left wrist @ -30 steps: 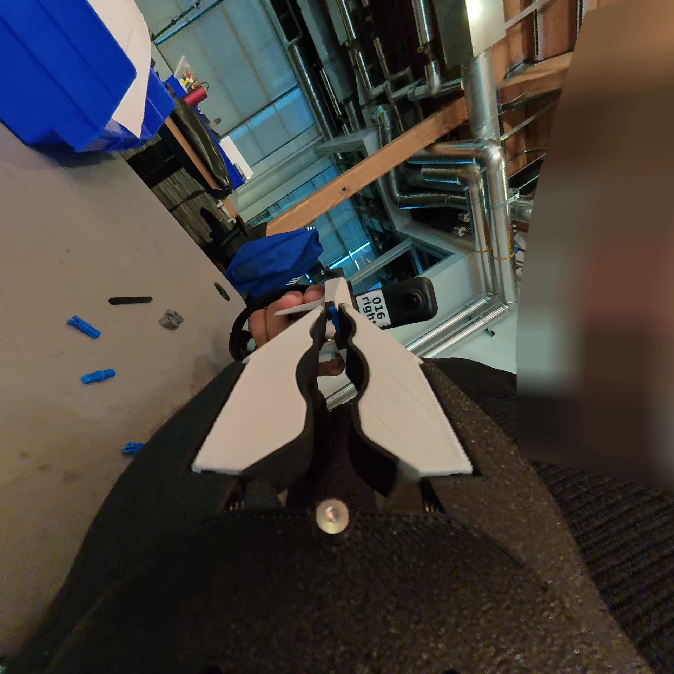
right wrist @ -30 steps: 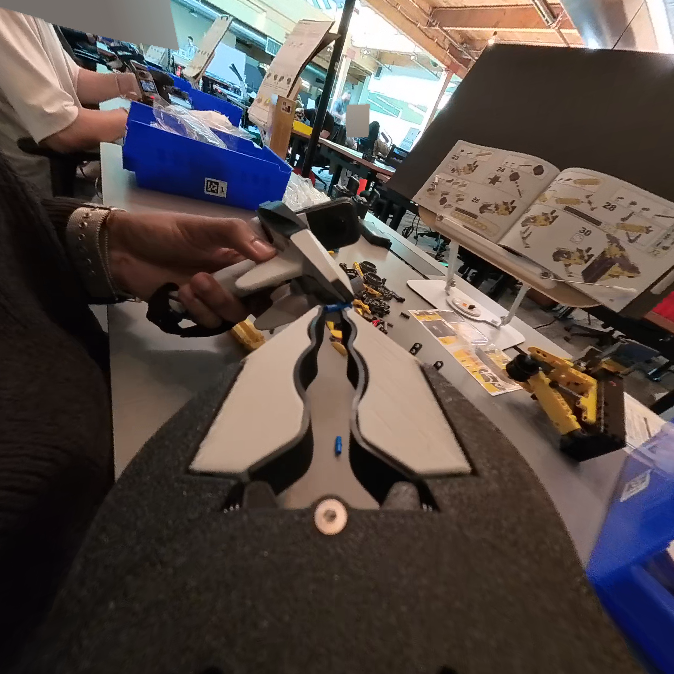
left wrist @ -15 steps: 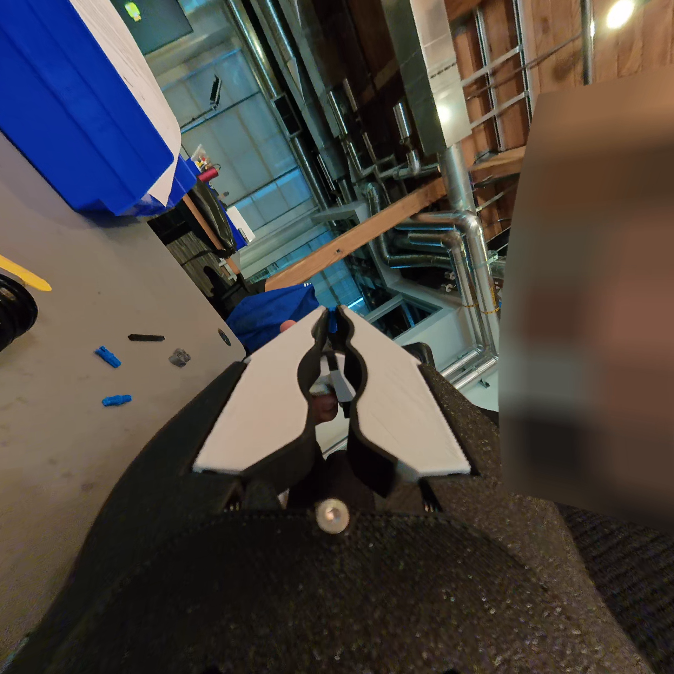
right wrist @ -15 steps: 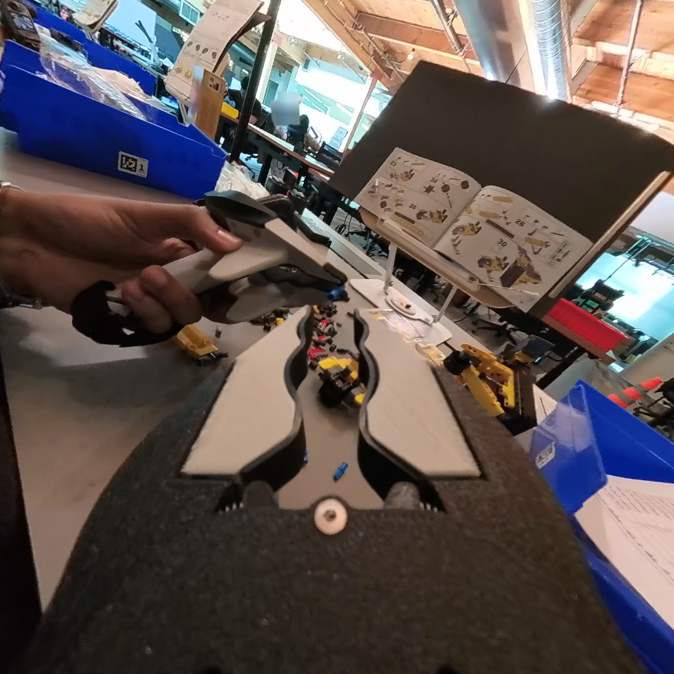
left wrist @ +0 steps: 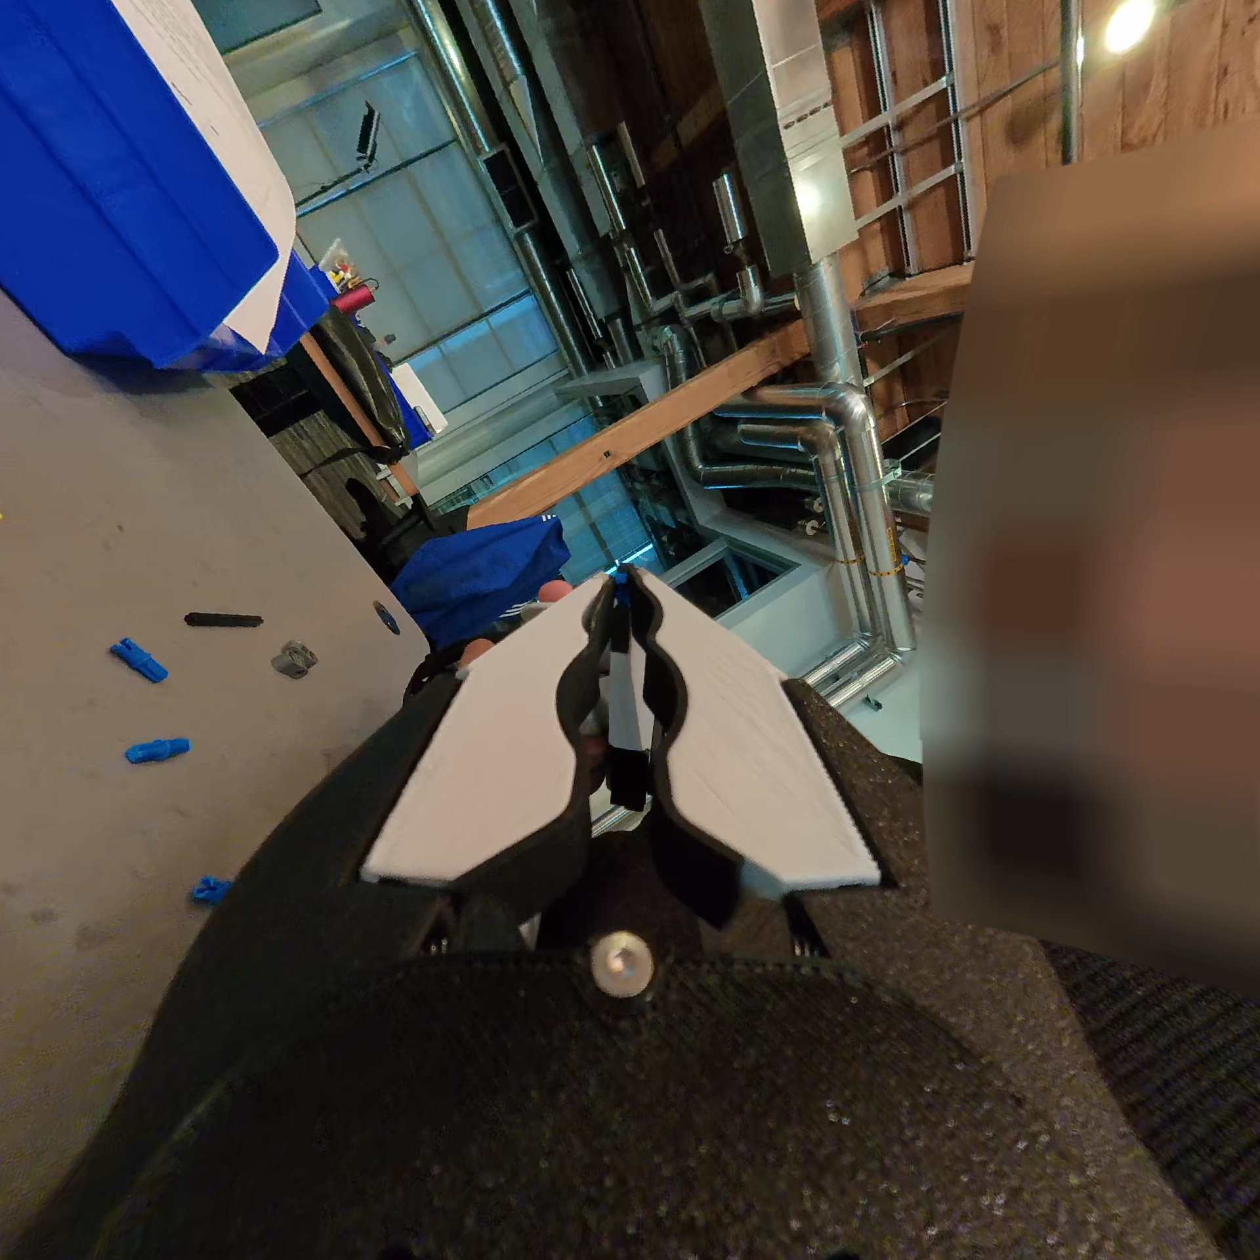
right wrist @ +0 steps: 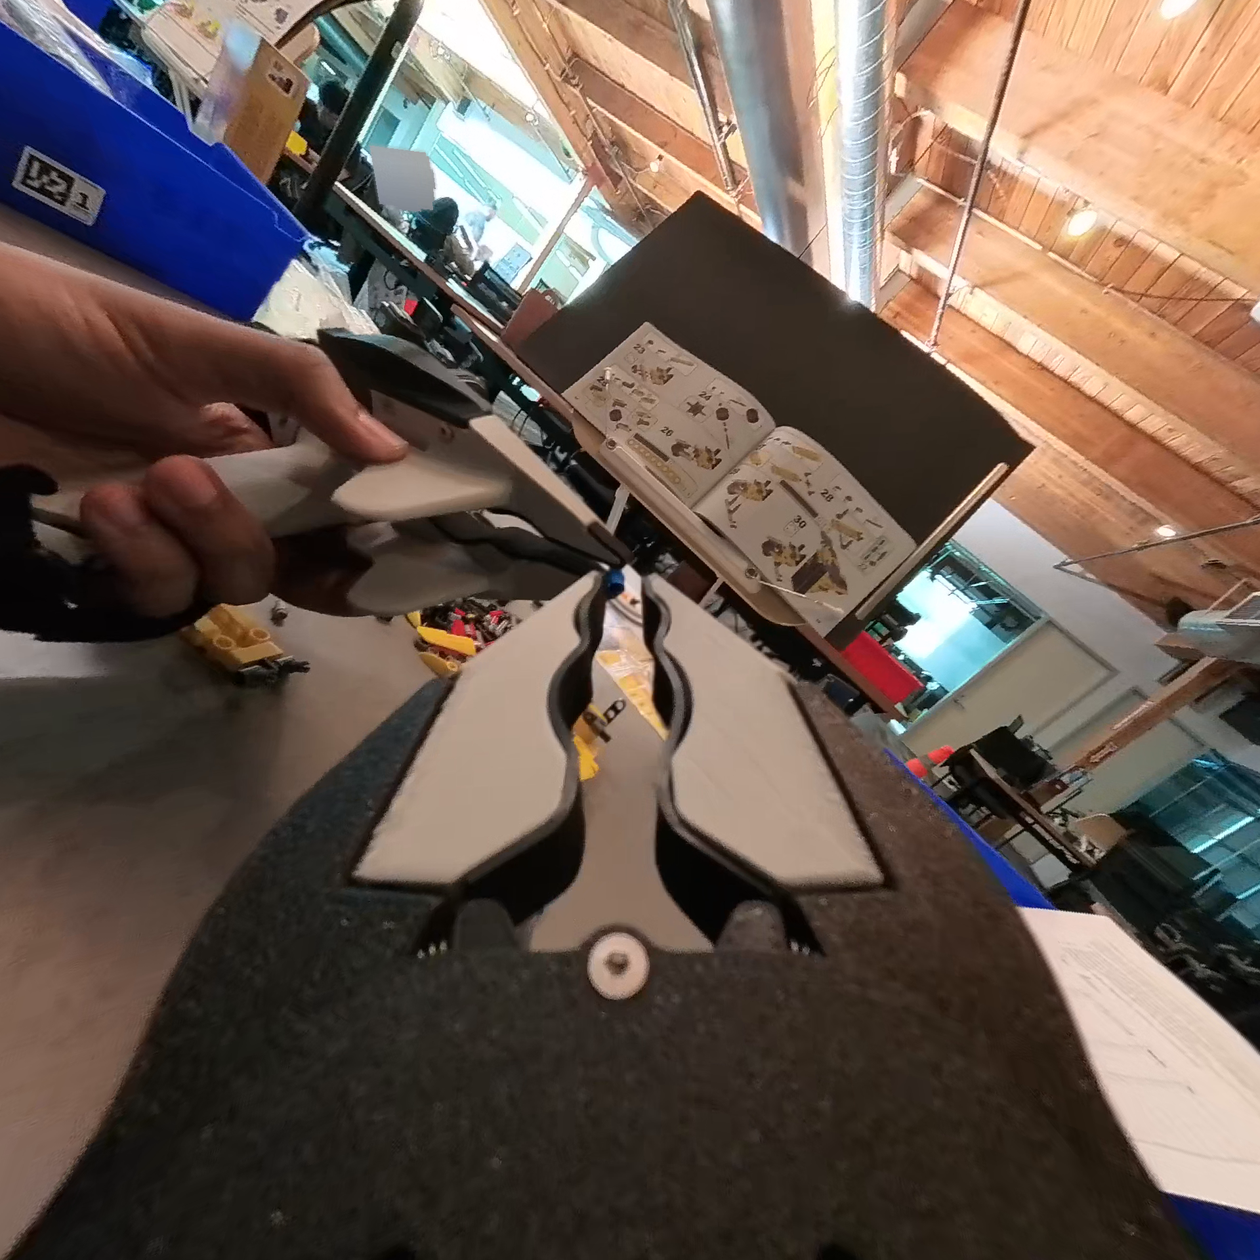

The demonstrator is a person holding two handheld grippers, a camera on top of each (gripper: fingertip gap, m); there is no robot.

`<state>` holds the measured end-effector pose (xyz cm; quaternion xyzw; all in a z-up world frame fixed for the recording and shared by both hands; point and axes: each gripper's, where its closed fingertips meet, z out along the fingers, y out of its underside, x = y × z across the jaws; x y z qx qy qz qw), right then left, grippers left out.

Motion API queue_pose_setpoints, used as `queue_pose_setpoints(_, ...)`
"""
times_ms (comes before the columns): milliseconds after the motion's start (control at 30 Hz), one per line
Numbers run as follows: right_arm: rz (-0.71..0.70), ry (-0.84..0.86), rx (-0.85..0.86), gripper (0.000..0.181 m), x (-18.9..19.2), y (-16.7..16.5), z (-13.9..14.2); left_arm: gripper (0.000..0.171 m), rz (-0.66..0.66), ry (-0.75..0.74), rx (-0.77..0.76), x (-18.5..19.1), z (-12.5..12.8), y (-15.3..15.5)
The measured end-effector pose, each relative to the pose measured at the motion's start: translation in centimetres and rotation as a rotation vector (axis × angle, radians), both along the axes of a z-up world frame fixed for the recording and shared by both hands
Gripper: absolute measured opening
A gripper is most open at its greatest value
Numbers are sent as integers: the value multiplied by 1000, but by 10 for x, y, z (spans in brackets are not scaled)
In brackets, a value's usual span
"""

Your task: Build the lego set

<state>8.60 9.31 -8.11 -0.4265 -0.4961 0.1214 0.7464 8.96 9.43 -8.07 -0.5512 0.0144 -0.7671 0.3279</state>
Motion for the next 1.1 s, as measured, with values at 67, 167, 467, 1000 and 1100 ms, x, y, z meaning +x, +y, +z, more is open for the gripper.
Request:
queue_pose_setpoints(67,-3,-12,25,5,-1,-1,-1,0,-3,-5,-2,0,0,0)
queue_pose_setpoints(167,-7,-23,38,5,-2,-2,-3,0,-3,4,-5,0,-1,0)
queue_pose_setpoints(467,52,-8,-82,4,0,-2,-5,0,-25,44,5,3,-4,-3)
queue_pose_setpoints(1000,193,188,-730,4,72,21,-32,40,-149,1136,394,32,-103,-27)
queue_pose_setpoints(1100,193,171,-718,4,69,20,-34,36,-178,1271,449,33,-118,-29)
